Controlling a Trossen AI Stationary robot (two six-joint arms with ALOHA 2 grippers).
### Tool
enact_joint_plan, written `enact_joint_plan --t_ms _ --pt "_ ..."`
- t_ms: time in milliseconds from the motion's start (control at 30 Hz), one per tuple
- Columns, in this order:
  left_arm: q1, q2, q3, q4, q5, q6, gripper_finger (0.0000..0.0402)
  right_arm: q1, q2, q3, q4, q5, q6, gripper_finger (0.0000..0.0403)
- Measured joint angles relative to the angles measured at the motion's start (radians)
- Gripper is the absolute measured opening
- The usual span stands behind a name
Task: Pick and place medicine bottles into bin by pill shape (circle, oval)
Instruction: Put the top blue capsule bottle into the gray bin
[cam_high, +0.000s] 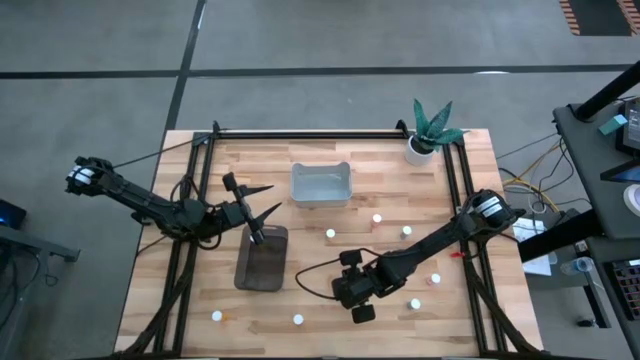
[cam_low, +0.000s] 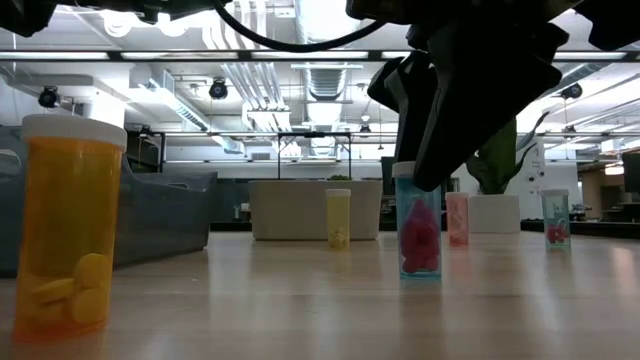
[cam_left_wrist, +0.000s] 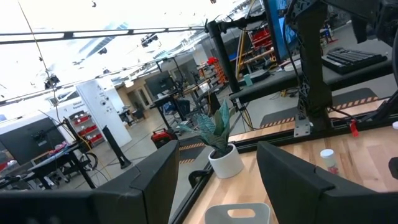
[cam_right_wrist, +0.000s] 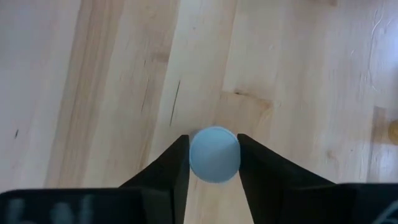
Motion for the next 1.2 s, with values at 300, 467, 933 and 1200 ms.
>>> enact_joint_plan --t_ms 300,467,933,1200 --pt "0.000 0.000 0.000 0.000 0.000 0.000 0.0200 -0.029 -0.043 0.025 -0.041 -0.001 0.001 0.0113" --pt "-0.004 0.000 0.000 0.001 0.000 0.000 0.0200 -0.099 -0.079 0.094 -0.153 0.000 -0.025 0.0115" --pt "-0.056 -0.071 -0.004 0.001 -0.044 0.000 0.0200 -0.464 -0.133 0.297 -0.250 -0.035 -0.286 0.0116" --pt "-0.057 -0.099 -0.015 -0.011 -0.051 0.000 0.0200 -0.643 -0.014 0.422 -0.237 -0.172 -0.428 0.0114"
